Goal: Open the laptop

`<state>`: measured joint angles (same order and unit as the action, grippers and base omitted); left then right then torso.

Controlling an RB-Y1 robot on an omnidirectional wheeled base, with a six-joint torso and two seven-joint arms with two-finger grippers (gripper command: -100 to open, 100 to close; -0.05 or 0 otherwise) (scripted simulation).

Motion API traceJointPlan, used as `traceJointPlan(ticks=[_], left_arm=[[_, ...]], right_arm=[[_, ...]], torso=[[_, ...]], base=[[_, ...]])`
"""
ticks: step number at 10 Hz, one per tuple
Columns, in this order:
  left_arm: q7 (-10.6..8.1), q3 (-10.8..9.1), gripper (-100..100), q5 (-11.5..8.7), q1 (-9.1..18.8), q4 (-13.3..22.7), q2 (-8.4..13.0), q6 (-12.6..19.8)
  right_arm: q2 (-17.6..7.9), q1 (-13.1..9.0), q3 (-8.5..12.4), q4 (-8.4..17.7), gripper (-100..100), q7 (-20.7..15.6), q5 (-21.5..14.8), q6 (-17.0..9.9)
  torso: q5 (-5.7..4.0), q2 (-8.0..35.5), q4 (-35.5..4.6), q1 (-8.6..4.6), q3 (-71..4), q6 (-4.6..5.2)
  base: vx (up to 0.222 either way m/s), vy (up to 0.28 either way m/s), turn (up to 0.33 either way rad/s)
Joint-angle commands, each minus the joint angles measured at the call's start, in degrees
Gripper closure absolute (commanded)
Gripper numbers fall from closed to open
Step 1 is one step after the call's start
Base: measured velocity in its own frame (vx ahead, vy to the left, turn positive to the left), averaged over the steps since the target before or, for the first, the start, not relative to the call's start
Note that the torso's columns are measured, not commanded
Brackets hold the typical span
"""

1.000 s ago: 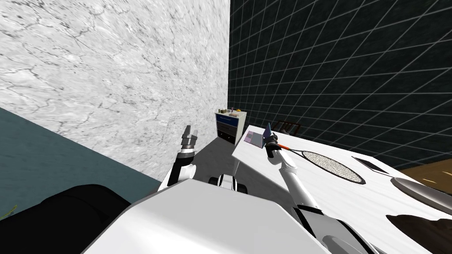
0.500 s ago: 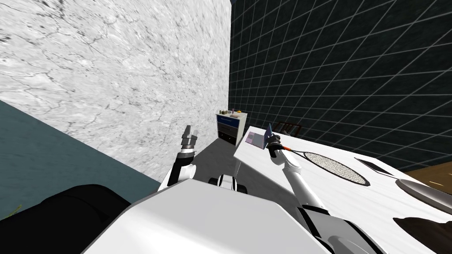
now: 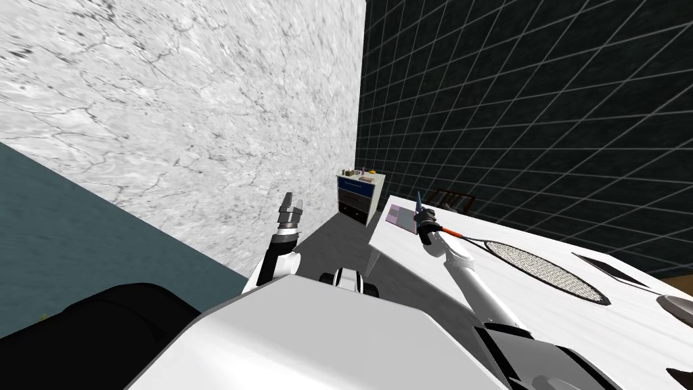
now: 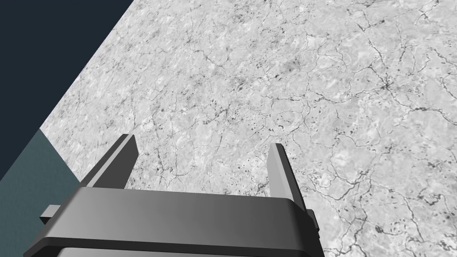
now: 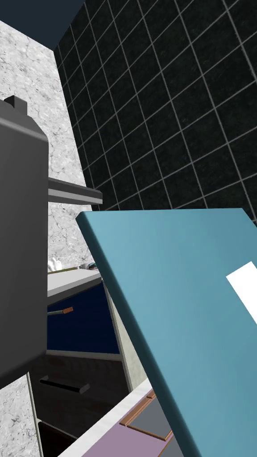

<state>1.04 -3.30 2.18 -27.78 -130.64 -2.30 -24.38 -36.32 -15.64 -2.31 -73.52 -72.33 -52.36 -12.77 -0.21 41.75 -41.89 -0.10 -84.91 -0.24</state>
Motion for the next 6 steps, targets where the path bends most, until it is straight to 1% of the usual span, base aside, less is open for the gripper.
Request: traceJointPlan(ticks=[1,2,3,5,6], left_arm=[[0.0,0.0,0,0.0,0.0,0.0,0.0,0.0],[0.0,0.0,0,0.0,0.0,0.0,0.0,0.0],[0.0,-0.01,0,0.0,0.0,0.0,0.0,0.0],[0.0,-0.01,0,0.0,0.0,0.0,0.0,0.0],[0.0,-0.01,0,0.0,0.0,0.0,0.0,0.0]], right_arm=[[-2.4,0.0,-1.1,2.8,100,-2.6,-0.4,0.9],[-2.0,-0.1,-1.1,1.5,100,-2.0,0.1,0.2],[-2.6,1.0,-2.2,1.6,100,-4.2,-1.4,-0.4],[-3.1,2.1,-3.1,1.8,100,-6.2,-2.9,-1.1],[-3.1,2.1,-3.1,1.8,100,-6.2,-2.9,-1.1]], torso=[[-0.02,0.2,-0.1,-0.12,0.1,0.11],[-0.01,0.3,-0.2,-0.18,0.2,0.3],[0.04,0.5,-0.3,-0.32,0.3,0.39],[0.13,0.5,-0.3,-0.09,0.3,0.41],[0.19,0.5,-0.4,-0.04,0.3,0.38]], base=[[0.03,0.116,0.061],[0.019,0.057,0.024],[0.049,0.075,0.046],[0.06,0.09,0.014],[0.045,0.049,-0.015]])
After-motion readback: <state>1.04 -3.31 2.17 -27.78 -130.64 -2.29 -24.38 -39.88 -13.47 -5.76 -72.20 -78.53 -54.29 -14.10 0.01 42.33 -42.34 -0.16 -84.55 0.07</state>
